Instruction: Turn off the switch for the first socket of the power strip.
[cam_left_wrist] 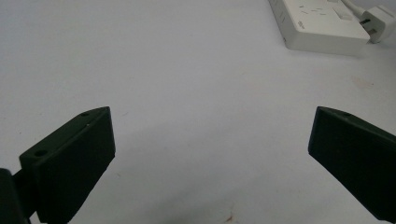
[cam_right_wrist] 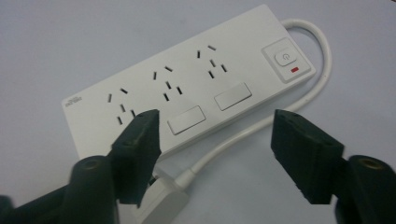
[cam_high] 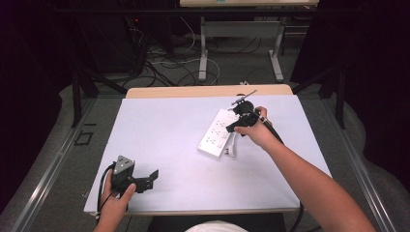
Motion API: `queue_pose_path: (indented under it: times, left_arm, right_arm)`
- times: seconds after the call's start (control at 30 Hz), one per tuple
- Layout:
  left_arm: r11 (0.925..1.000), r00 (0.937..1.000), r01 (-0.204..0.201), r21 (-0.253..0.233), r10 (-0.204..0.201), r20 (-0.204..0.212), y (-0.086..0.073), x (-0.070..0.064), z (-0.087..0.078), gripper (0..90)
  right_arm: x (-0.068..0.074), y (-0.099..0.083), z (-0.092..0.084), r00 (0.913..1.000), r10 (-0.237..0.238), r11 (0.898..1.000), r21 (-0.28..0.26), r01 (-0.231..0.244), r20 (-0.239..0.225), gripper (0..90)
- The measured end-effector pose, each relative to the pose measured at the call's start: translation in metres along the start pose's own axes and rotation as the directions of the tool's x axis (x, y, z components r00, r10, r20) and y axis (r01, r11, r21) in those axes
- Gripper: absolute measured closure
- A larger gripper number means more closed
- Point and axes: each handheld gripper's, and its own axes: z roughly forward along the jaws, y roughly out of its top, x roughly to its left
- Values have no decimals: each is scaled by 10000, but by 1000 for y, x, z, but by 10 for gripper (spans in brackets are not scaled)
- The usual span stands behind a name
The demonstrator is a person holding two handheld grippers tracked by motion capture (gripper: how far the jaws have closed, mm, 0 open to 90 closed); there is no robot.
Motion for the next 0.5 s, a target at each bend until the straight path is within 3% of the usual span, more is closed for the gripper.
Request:
queue_pose_path:
  times: [0.13,0.23,0.33,0.5]
  left_arm:
    - [10000,10000,9,4,-9,-9,0,0,0,5]
    - [10000,10000,7,-1,-7,-11,0,0,0,5]
    - [10000,10000,30,-11,-30,-9,0,-1,0,5]
    - [10000,10000,15,20,-15,-18,0,0,0,5]
  right_arm:
    - [2,-6,-6,9999,-152,9997,-186,151,-76,163]
    - [3,-11,-10,9998,-157,9993,-351,152,-152,148]
    - [3,-16,-13,9994,-269,9977,-609,281,200,120]
    - [3,-23,-20,9999,-91,9960,-888,95,45,23]
